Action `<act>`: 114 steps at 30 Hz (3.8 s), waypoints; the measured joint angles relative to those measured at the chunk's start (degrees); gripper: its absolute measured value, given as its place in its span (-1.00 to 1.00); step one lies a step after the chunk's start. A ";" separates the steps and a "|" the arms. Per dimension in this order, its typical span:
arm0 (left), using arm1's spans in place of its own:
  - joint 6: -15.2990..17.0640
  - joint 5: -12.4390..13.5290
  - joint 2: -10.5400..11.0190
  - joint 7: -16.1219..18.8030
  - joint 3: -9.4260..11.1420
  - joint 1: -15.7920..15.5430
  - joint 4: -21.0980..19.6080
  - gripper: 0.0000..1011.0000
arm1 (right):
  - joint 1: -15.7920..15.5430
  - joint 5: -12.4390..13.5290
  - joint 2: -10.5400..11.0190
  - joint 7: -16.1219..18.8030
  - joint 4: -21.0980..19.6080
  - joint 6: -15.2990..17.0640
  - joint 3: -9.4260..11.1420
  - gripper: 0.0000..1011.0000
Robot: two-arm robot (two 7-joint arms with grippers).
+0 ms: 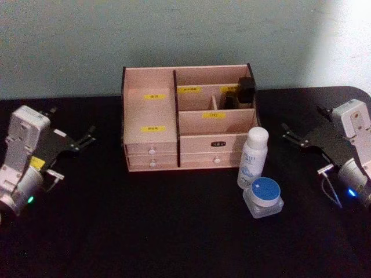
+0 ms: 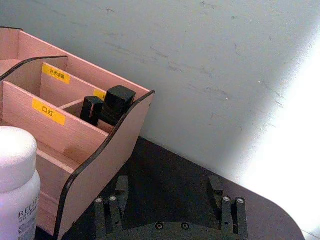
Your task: Pick up the facial cleanser and watermelon frost from the table and place them into the tiered storage box.
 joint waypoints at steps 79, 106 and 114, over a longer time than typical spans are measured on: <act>0.00 0.00 0.00 0.00 0.00 0.00 0.00 0.98 | -17.09 11.93 4.73 16.50 -13.84 1.88 11.00 0.98; 0.00 0.00 0.00 0.00 0.00 0.00 0.00 0.98 | -10.76 8.68 -0.72 26.92 -6.61 0.41 8.01 0.98; 0.00 0.00 0.00 0.00 0.00 0.00 0.00 0.98 | -8.27 7.78 -2.68 28.96 -3.60 0.03 7.70 0.98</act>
